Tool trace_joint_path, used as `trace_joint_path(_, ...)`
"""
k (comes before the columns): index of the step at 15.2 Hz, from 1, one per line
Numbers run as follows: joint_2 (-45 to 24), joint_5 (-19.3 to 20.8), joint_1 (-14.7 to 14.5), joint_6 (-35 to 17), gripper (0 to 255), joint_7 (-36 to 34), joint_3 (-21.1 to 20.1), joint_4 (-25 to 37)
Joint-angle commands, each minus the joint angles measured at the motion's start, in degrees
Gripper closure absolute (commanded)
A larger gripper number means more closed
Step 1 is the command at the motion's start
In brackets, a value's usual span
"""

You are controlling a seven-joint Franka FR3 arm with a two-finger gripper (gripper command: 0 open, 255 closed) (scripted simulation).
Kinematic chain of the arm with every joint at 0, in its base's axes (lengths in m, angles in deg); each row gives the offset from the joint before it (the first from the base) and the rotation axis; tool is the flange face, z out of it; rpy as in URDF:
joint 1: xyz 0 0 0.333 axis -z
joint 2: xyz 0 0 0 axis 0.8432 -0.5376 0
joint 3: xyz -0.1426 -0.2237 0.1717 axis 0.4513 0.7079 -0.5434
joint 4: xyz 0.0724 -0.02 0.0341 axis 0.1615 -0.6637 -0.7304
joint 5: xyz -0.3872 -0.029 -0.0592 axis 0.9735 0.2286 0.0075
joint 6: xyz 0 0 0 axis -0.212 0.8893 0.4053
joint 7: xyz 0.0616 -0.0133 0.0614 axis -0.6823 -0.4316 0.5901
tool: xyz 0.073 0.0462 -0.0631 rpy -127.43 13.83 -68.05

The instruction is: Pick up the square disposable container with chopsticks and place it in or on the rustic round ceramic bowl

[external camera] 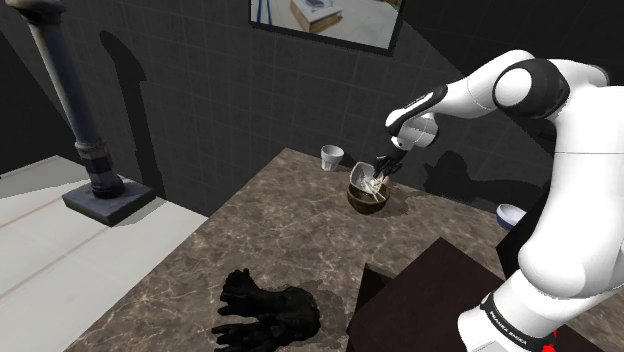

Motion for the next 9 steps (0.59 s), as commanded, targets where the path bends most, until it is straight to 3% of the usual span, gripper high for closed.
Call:
trace_joint_path(1, -0.18, 0.01, -0.11, 0.09, 255, 0.02, -0.11, -0.39)
trace_joint_path(2, -0.13, 0.05, -0.11, 0.18, 0, 0.0, -0.09, -0.36)
trace_joint_path(7, -0.18, 0.01, -0.11, 0.09, 0, 0.02, -0.11, -0.39)
trace_joint_path(9, 2.72, 1.11, -0.1, 2.72, 0, -0.68, 0.69, -0.69)
